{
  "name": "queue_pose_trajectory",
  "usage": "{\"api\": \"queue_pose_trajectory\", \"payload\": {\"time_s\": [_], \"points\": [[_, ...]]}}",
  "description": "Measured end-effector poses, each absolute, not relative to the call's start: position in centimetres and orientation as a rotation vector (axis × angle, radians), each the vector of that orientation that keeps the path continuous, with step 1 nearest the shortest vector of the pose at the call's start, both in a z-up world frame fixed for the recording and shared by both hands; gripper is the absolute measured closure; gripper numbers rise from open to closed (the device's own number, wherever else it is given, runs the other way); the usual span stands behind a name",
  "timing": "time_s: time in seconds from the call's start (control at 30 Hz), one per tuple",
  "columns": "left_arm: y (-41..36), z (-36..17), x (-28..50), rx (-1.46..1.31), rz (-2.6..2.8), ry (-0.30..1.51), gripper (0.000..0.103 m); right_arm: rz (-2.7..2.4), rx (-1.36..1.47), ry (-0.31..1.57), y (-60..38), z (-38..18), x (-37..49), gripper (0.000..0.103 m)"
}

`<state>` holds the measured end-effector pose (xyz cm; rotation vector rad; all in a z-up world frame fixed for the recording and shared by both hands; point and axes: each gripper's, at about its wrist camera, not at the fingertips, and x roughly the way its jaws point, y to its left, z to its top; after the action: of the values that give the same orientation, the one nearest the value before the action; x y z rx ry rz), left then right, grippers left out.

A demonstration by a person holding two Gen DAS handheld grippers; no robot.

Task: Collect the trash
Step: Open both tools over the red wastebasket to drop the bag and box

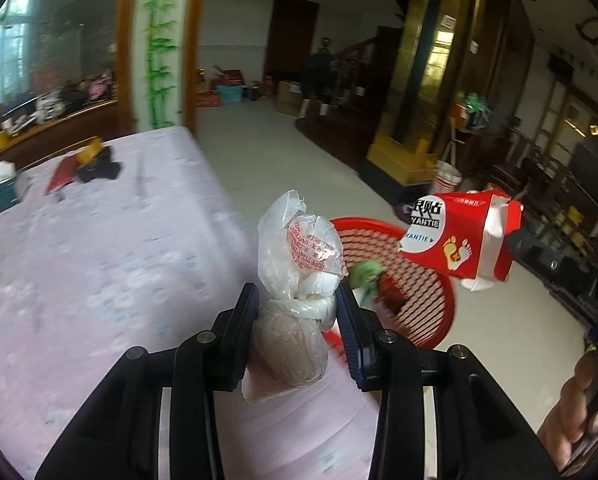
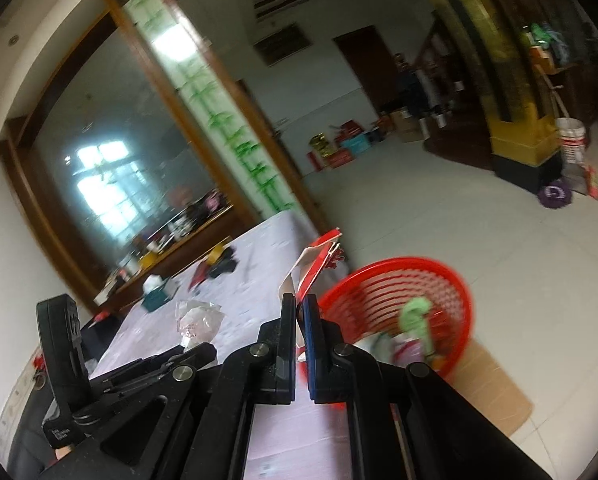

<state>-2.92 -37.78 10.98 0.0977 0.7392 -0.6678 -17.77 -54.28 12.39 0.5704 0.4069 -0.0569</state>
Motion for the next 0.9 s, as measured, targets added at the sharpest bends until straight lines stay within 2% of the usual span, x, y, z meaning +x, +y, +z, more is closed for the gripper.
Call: {"api": "queue_pose_trajectory", "payload": {"time_s": [0.23, 0.3, 0.33, 0.47, 0.67, 0.73, 0.77, 0.8, 0.83, 0.87, 0.9], "points": [[-44.2, 9.2, -0.9, 0.095, -0.729, 0.773, 0.064, -0.133, 0.558, 0.421, -57.7, 11.9, -17.3, 0.098], [-45.4, 8.2, -0.3, 0.099, -0.733, 0.793, 0.054, -0.148, 0.563, 0.441, -58.4, 11.1, -16.3, 0.098], [-45.8, 7.7, 0.1, 0.104, -0.718, 0.807, 0.044, -0.151, 0.568, 0.46, -58.8, 10.5, -15.6, 0.098], [-45.7, 7.0, 0.3, 0.116, -0.702, 0.811, 0.041, -0.145, 0.616, 0.558, -60.4, 8.0, -13.8, 0.097], [-44.1, 7.7, -0.6, 0.119, -0.686, 0.781, 0.038, -0.156, 0.613, 0.528, -60.2, 8.5, -15.3, 0.096], [-43.0, 8.0, -1.3, 0.129, -0.671, 0.756, 0.034, -0.164, 0.596, 0.524, -59.5, 9.0, -15.7, 0.089], [-42.5, 8.2, -1.6, 0.134, -0.662, 0.745, 0.032, -0.173, 0.583, 0.521, -59.1, 9.3, -16.0, 0.079], [-41.9, 8.4, -1.9, 0.139, -0.648, 0.731, 0.031, -0.18, 0.573, 0.519, -58.7, 9.5, -16.3, 0.063], [-41.0, 8.5, -2.4, 0.141, -0.631, 0.715, 0.029, -0.194, 0.56, 0.515, -58.2, 9.8, -16.6, 0.054], [-40.3, 8.5, -2.8, 0.142, -0.623, 0.705, 0.028, -0.221, 0.545, 0.512, -57.7, 10.0, -17.0, 0.039], [-39.2, 8.5, -3.3, 0.145, -0.609, 0.693, 0.027, -0.24, 0.532, 0.508, -57.2, 10.2, -17.2, 0.031]]}}
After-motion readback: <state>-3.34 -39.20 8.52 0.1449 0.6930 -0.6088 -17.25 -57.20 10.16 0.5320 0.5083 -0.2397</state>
